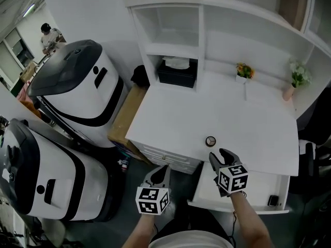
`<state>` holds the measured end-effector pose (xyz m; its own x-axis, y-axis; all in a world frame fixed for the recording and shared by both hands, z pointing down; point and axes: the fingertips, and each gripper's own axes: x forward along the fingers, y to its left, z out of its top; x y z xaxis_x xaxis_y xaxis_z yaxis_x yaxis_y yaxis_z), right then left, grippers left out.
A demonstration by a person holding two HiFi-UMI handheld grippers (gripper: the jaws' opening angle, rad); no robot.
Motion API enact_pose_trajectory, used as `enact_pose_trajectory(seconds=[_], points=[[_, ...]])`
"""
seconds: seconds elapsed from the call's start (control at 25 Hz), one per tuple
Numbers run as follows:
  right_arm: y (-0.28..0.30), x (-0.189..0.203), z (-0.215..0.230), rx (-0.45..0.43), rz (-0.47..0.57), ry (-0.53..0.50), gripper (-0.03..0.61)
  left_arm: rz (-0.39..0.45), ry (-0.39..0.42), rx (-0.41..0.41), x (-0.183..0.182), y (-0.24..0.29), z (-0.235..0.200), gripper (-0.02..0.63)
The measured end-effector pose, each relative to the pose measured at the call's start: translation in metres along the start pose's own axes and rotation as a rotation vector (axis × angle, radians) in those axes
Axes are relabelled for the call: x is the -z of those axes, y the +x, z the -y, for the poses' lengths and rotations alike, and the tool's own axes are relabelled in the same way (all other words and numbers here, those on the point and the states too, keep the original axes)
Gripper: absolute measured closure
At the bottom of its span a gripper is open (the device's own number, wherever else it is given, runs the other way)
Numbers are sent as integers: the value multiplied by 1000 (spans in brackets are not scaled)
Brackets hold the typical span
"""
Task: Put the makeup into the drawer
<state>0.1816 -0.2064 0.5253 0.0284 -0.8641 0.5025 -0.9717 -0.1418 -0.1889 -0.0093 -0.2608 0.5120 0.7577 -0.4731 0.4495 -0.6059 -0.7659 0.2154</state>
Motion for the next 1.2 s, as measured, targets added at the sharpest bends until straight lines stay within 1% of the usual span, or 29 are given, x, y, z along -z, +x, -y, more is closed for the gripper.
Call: enact_pose_trajectory(seconds=[0.16, 0.36, 0.72, 0.88, 1.04, 1.2], points=[[18, 0, 6, -14, -38, -32, 411, -11, -20, -26, 3, 4, -5, 612], [36, 2, 15, -16, -74, -65, 404, -10, -63, -65, 4, 6, -14, 612], [64, 6, 23, -24, -121, -71, 348, -23, -84, -119, 9, 6, -25, 611], [71, 8, 30, -7, -133, -93, 344, -35, -96, -138, 15, 6, -27, 612], [80, 11, 35, -2, -162, -86, 344, -45, -102, -153, 19, 7, -30, 611], [87, 15, 37, 0, -201, -106, 344, -47, -113, -161, 20, 7, -32, 611]])
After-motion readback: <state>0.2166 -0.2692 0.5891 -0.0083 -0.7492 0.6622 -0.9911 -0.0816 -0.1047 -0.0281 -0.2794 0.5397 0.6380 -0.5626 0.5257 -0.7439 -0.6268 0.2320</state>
